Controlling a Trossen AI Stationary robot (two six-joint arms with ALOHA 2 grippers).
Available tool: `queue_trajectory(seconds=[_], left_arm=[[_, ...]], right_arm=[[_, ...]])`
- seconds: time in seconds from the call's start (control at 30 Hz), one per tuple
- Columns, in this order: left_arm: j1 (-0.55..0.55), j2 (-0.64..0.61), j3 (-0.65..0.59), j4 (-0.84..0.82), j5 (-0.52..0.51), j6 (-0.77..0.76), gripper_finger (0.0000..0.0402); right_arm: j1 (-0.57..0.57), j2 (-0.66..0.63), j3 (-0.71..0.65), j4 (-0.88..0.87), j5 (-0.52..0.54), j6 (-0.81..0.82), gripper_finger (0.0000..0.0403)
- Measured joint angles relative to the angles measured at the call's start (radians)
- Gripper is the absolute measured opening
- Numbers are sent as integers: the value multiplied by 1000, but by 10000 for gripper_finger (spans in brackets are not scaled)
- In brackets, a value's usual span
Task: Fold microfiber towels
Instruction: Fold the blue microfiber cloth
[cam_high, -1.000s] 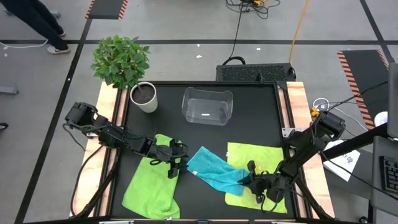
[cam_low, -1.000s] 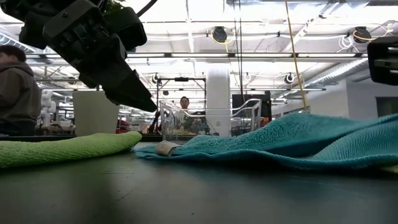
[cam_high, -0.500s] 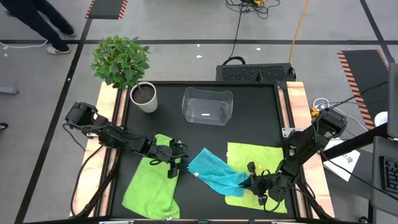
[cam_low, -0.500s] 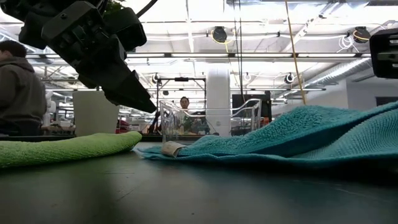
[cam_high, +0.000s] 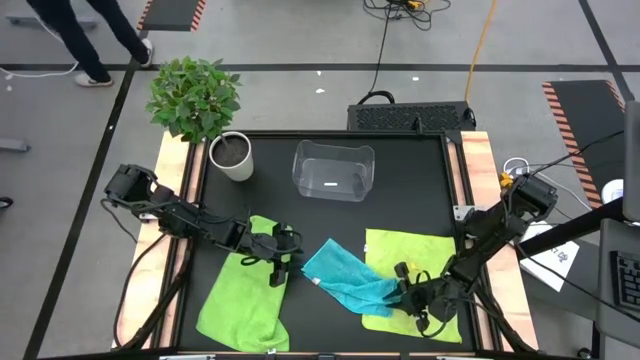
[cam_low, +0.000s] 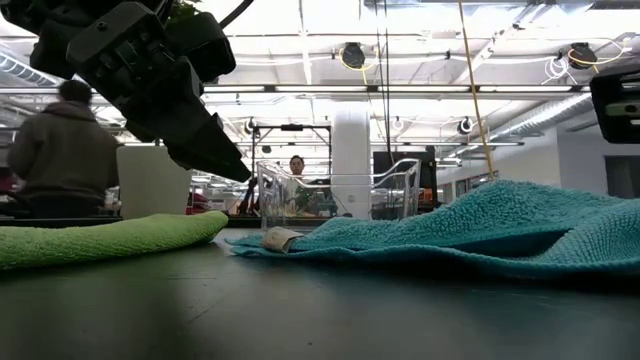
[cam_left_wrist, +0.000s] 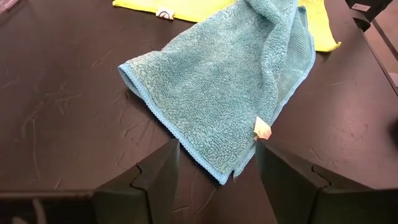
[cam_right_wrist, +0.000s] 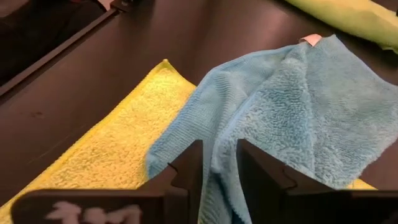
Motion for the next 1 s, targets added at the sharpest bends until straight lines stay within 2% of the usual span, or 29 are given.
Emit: queue_trajectory(seconds=[0.17,0.4,0.8,1.0], left_arm=[[0,0,0,0,0,0,214],[0,0,0,0,0,0,214],[-3,0,0,-1,1,-2,214],[-13,0,0,-2,0,21,214]], right_arm=[[-4,0,0,-2,-2,-12,70],[-6,-10,0,-1,-25,-23,6],[-10,-146,0,-13,-25,-90,4],[-10,-156,-3,-69,-30,-69,17]])
